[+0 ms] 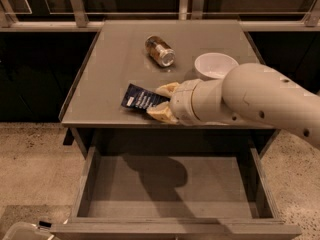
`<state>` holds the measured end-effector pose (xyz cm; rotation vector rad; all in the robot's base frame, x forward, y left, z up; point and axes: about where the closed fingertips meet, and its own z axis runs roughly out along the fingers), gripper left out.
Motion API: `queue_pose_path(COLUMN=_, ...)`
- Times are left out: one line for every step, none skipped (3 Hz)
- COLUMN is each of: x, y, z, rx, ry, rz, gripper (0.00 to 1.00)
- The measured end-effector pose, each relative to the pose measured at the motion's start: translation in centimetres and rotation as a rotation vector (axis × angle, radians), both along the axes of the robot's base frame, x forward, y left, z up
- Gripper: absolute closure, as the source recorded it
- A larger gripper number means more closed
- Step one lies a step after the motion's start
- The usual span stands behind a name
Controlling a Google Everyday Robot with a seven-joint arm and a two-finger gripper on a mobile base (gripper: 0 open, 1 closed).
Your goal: Pick rxbar blueberry from top drawer and place on counter
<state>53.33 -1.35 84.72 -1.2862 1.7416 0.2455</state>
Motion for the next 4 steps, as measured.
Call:
queue_pose_path(x=2.76, y=1.25, z=-0.77, rx=0.006, ry=0.019, rz=0.027, gripper=1.0)
queue_pose_path(x=2.91, y=1.62, z=-0.68, rx=0.006, ry=0.017, rz=0.033, gripper=0.85)
queue_pose_path(x=2.91, y=1.62, z=-0.68, rx=0.006, ry=0.017, rz=0.033, gripper=0.62)
queue_pose_path(x=2.9, y=1.62, z=-0.68, rx=0.006, ry=0.017, rz=0.033, gripper=0.39)
